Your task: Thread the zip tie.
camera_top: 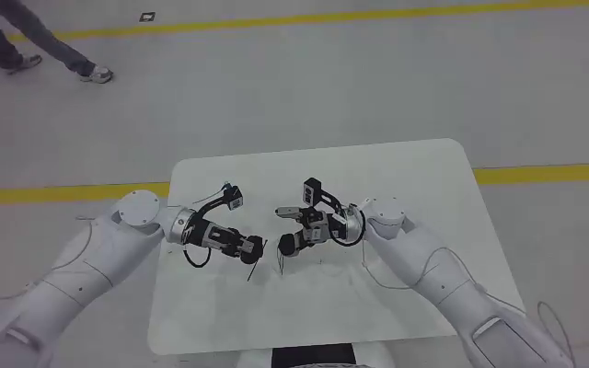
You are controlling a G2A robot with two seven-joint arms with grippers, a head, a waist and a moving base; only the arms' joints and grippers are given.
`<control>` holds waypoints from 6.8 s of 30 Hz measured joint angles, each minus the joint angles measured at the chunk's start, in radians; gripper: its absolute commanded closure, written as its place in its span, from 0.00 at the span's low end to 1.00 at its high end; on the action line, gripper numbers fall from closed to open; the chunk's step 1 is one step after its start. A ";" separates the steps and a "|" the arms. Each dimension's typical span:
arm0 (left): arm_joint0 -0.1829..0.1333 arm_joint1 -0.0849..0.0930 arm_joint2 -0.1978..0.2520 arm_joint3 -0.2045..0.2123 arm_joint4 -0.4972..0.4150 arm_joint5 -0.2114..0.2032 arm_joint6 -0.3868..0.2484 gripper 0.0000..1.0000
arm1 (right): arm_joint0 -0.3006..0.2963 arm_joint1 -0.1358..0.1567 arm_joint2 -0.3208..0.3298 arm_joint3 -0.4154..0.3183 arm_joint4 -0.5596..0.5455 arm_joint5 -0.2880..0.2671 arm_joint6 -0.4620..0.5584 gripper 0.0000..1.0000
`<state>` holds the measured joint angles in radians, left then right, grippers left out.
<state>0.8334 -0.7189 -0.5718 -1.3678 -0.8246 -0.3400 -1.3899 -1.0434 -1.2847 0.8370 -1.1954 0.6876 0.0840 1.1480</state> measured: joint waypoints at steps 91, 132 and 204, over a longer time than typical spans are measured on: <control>0.084 -0.066 -0.157 0.000 0.212 0.000 0.057 1.00 | -0.031 -0.029 -0.012 0.028 -0.053 -0.091 -0.104 1.00; 0.110 -0.070 -0.156 -0.015 0.225 0.000 0.123 0.00 | -0.110 -0.022 0.069 -0.036 -0.037 -0.179 -0.264 1.00; 0.368 -0.179 -0.436 -0.099 0.198 0.000 0.532 0.00 | -0.279 -0.098 0.046 -0.179 -0.042 -0.398 -0.886 1.00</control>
<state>1.2016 -0.8978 -1.0082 -1.4665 -0.6265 -0.3400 -0.8581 -1.3221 -1.3823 0.8825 -1.3747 0.6457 -0.3143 0.2616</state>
